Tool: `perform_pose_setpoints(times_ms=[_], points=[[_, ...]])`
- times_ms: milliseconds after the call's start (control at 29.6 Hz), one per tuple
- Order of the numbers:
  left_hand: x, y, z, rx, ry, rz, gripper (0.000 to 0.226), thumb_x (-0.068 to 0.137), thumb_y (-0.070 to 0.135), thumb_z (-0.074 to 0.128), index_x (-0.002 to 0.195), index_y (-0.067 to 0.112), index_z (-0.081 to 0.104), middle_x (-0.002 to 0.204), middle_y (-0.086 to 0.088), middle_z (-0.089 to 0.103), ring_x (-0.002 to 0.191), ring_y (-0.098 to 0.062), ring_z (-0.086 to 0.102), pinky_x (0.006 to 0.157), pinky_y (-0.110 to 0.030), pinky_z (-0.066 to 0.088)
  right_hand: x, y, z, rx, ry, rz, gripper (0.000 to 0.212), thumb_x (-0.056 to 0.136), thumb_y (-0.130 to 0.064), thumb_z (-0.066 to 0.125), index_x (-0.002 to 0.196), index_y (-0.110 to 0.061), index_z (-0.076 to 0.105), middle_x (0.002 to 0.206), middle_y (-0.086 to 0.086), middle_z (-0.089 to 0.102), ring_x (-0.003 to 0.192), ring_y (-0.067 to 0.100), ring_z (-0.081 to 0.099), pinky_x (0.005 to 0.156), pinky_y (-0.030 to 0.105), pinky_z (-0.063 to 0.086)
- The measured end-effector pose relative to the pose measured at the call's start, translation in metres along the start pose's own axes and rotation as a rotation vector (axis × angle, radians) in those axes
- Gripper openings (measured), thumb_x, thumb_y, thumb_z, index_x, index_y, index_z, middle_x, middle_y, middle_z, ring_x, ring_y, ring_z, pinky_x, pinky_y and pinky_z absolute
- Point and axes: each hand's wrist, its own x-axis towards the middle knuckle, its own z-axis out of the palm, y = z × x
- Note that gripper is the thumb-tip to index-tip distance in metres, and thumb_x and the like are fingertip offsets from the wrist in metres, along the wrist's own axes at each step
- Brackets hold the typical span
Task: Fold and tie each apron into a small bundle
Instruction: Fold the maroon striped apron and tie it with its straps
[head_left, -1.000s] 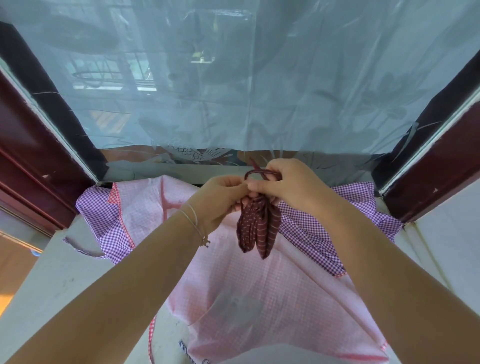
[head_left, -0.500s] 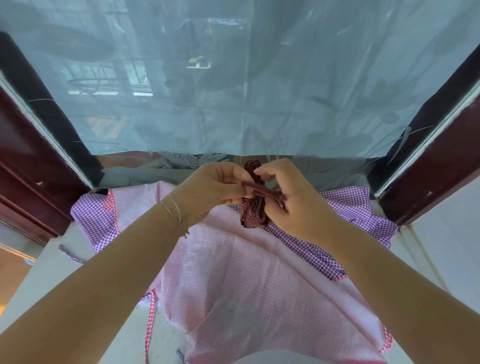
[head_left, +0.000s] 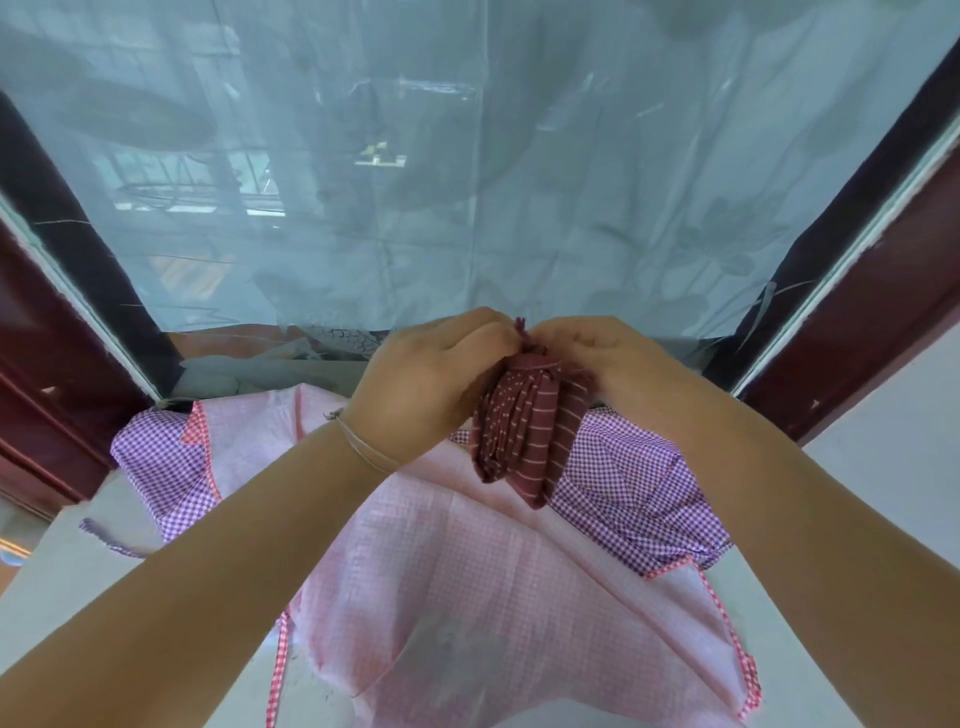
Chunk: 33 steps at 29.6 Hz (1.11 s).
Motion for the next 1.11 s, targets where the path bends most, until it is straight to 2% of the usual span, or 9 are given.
perform_pose_setpoints(times_ms=[169,270,473,608,777,844,979,1047,1114], points=[[0.001,0.0,-0.005,0.186,0.064,0.09,0.016,0.095,0.013,0.057,0.094,0.009,0.072,0.093,-0.004,0.071,0.072,-0.022,0.065,0.048,-0.035,0.05,-0.003,-0.005,-0.004,0.015,-0.047,-0.029,0.012,0.085,-0.025,0.066,0.089,-0.032,0.074,0.085,0.004,0.068,0.08,0.019,0.058,0.077,0.031,0.048],[-0.003,0.0,-0.002,0.15,0.08,0.098,0.017,0.094,0.013,0.059,0.084,0.012,0.073,0.091,-0.003,0.071,0.07,-0.023,0.063,0.046,-0.035,0.047,-0.006,-0.014,-0.005,-0.32,-0.015,-0.108,0.019,0.085,-0.024,0.071,0.081,-0.042,0.068,0.079,-0.012,0.067,0.071,-0.002,0.058,0.07,0.012,0.044],[-0.014,-0.003,0.007,0.063,0.111,-0.045,0.011,0.086,0.009,0.067,0.08,0.012,0.076,0.086,-0.002,0.071,0.071,-0.023,0.064,0.049,-0.035,0.049,-0.01,-0.018,0.008,-0.499,0.063,-0.095,0.014,0.091,-0.018,0.063,0.083,-0.03,0.063,0.08,-0.008,0.069,0.066,0.006,0.069,0.062,0.024,0.058],[-0.016,-0.005,0.01,-0.038,0.117,-0.095,0.012,0.086,0.008,0.065,0.086,0.011,0.077,0.087,-0.002,0.072,0.074,-0.021,0.066,0.055,-0.036,0.053,-0.002,-0.008,0.012,-0.187,0.099,0.004,0.012,0.092,-0.01,0.054,0.084,-0.009,0.062,0.084,-0.001,0.069,0.072,0.009,0.07,0.071,0.026,0.058],[-0.019,-0.005,0.016,-0.047,0.116,-0.157,0.012,0.081,0.004,0.07,0.086,0.012,0.077,0.087,-0.001,0.072,0.077,-0.017,0.066,0.063,-0.033,0.054,0.005,0.001,0.021,0.405,-0.081,0.175,0.03,0.095,0.001,0.032,0.078,-0.012,0.053,0.065,-0.004,0.053,0.064,0.007,0.048,0.065,0.021,0.04],[-0.019,-0.005,0.018,-0.075,0.104,-0.186,0.01,0.082,0.008,0.068,0.085,0.013,0.077,0.087,0.0,0.072,0.078,-0.015,0.066,0.064,-0.032,0.055,0.004,0.005,0.021,0.223,-0.02,0.129,0.026,0.098,-0.004,0.035,0.081,-0.014,0.053,0.071,0.0,0.052,0.067,0.01,0.051,0.066,0.024,0.044],[-0.023,-0.008,0.019,-0.177,0.072,-0.323,0.012,0.085,0.014,0.065,0.087,0.012,0.076,0.088,0.001,0.072,0.077,-0.013,0.066,0.065,-0.035,0.056,0.001,0.019,0.023,-0.775,0.204,-0.316,0.008,0.099,-0.019,0.042,0.095,-0.013,0.046,0.067,0.002,0.058,0.058,0.019,0.058,0.057,0.042,0.05],[-0.023,-0.007,0.019,-0.202,0.077,-0.35,0.013,0.086,0.014,0.063,0.087,0.011,0.076,0.088,0.001,0.072,0.077,-0.013,0.067,0.064,-0.035,0.056,0.001,0.025,0.026,-0.731,0.22,-0.351,0.01,0.099,-0.019,0.04,0.099,-0.01,0.044,0.068,0.006,0.06,0.058,0.024,0.059,0.058,0.047,0.051],[-0.023,-0.008,0.02,-0.184,0.087,-0.343,0.013,0.086,0.012,0.063,0.086,0.012,0.076,0.088,0.001,0.072,0.076,-0.014,0.067,0.061,-0.035,0.056,0.005,0.025,0.025,-0.351,0.161,-0.158,0.013,0.1,-0.016,0.038,0.093,-0.013,0.048,0.074,0.007,0.059,0.068,0.025,0.061,0.067,0.047,0.055]])
